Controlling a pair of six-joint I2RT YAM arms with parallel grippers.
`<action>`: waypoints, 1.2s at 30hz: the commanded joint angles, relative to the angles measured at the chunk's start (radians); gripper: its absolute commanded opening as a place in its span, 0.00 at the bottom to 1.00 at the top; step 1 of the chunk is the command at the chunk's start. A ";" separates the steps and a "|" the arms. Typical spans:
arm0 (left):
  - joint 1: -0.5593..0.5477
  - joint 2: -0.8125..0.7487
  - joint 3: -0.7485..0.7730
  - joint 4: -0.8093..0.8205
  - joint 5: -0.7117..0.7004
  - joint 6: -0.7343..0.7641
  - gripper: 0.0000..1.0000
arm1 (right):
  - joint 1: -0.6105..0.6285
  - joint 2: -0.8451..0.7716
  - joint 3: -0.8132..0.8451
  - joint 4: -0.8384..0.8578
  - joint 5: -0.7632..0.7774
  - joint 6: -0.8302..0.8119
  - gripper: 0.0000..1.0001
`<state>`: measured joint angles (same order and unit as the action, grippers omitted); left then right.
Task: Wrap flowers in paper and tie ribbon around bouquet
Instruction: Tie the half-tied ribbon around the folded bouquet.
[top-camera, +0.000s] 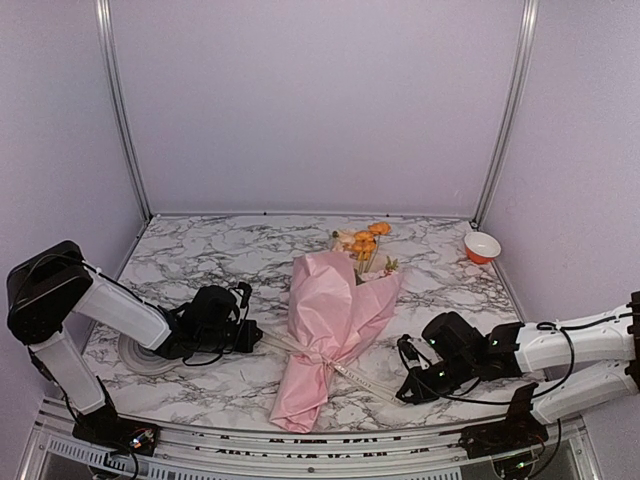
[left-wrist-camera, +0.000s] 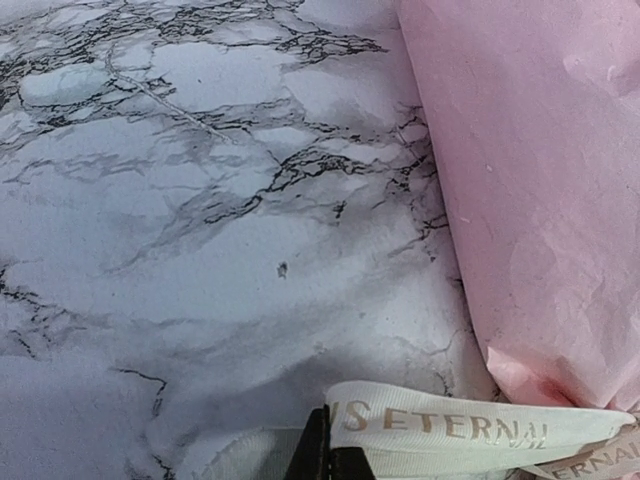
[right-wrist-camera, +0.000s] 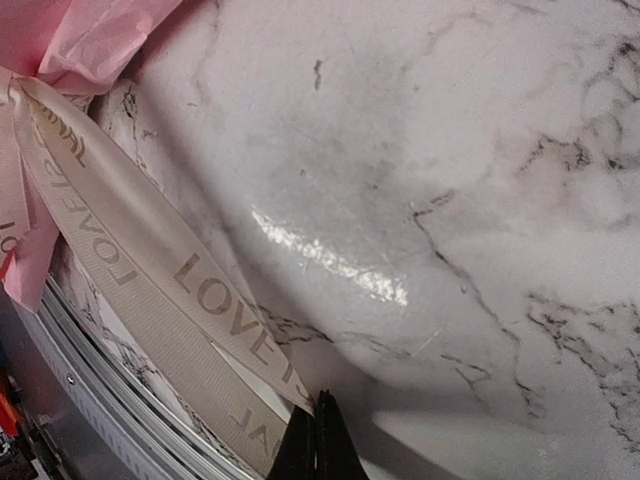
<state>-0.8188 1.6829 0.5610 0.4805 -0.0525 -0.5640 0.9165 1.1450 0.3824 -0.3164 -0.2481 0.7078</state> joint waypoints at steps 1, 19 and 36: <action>0.030 0.020 -0.044 -0.094 -0.048 -0.012 0.00 | -0.003 0.023 -0.056 -0.145 0.087 0.012 0.00; -0.043 -0.338 -0.080 -0.111 -0.252 0.166 0.73 | -0.002 0.079 0.124 -0.024 0.074 -0.105 0.00; -0.533 0.082 0.630 -0.779 -0.227 0.212 0.56 | -0.001 0.096 0.141 0.020 0.086 -0.116 0.00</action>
<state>-1.3441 1.6638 1.1061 -0.0349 -0.2394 -0.3439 0.9161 1.2415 0.4915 -0.3206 -0.1730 0.6052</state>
